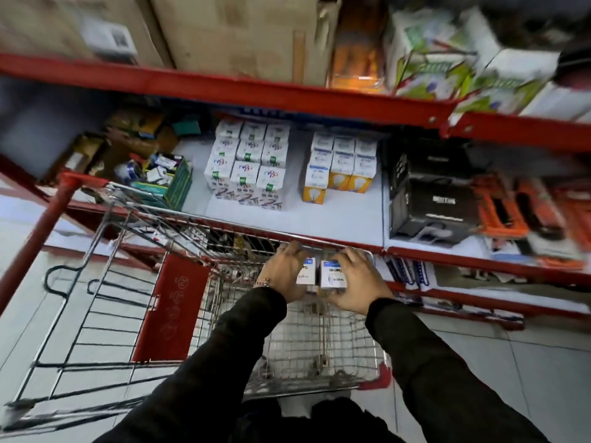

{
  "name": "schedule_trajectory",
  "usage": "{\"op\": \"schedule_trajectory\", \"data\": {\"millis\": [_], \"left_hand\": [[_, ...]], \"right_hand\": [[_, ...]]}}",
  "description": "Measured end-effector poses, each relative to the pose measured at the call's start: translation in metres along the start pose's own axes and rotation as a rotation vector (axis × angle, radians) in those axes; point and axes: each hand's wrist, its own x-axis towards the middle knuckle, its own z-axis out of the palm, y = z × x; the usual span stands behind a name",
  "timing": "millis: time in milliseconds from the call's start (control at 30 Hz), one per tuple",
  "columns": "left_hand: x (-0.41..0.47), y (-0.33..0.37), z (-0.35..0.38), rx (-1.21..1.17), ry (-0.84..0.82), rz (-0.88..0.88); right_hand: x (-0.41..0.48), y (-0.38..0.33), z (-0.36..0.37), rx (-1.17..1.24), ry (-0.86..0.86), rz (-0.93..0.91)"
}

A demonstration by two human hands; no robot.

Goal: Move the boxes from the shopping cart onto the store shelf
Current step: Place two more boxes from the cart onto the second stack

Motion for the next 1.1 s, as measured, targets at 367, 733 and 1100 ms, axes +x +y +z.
{"op": "schedule_trajectory", "data": {"millis": [367, 733, 1100], "left_hand": [[0.100, 0.050, -0.055, 0.213, 0.217, 0.105], [0.206, 0.049, -0.023, 0.374, 0.133, -0.008], [0.193, 0.039, 0.004, -0.065, 0.459, -0.033]], "right_hand": [[0.051, 0.065, -0.092, -0.048, 0.173, 0.031], [0.147, 0.101, -0.080, -0.084, 0.044, 0.135], [0.139, 0.099, -0.058, 0.330, 0.261, 0.251]]}}
